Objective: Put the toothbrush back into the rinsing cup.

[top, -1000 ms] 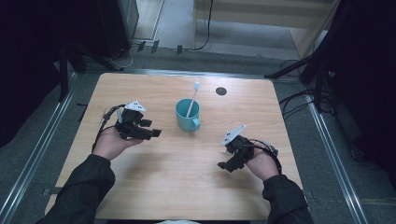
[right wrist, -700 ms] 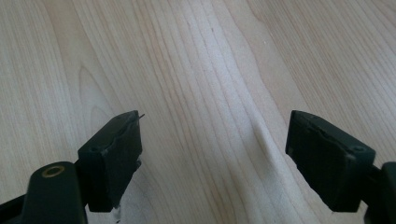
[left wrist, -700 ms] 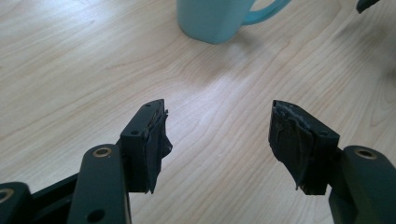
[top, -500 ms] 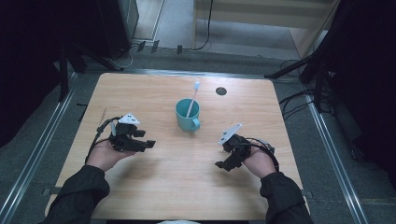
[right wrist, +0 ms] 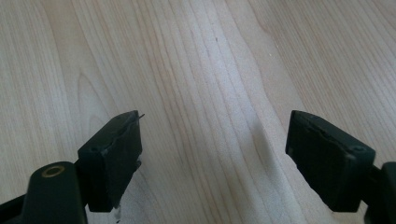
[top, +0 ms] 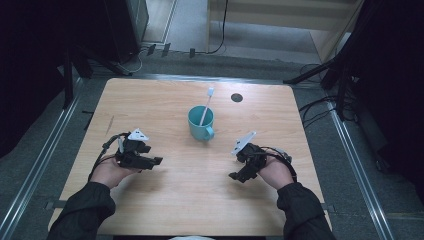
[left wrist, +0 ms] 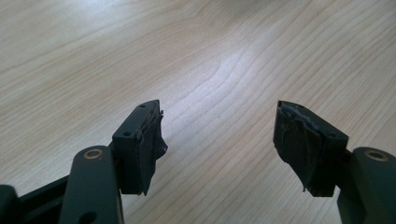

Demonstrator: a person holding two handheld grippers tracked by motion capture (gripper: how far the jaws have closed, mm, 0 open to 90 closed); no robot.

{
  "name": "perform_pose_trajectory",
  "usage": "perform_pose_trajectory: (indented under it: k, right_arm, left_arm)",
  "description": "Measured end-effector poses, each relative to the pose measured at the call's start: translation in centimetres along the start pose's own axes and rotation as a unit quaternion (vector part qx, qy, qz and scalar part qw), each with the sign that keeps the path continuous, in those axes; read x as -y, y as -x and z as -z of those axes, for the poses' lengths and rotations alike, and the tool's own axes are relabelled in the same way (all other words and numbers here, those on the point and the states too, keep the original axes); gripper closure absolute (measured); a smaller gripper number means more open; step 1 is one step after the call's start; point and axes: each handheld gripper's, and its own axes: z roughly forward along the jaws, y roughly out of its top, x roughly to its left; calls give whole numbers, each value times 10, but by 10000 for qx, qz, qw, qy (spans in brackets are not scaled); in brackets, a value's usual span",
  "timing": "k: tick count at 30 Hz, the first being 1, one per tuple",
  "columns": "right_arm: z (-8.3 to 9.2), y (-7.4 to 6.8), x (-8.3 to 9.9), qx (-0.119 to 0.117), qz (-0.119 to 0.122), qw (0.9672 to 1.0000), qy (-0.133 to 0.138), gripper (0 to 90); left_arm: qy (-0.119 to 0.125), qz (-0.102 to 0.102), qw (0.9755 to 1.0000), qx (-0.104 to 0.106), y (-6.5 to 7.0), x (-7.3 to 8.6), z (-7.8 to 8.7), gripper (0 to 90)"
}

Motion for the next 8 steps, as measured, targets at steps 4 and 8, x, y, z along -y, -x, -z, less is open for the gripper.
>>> perform_pose_trajectory:
  k: [4, 8]
  right_arm:
    - [0, 0, 0, -6, -10, 10000, -13, 189]
    - [-1, 0, 0, -11, -1, 10000, -13, 189]
  left_arm:
    - [-129, -70, 9999, 24, 2, 1, -4, 309]
    - [-209, -95, 9997, 5, 3, 1, -7, 294]
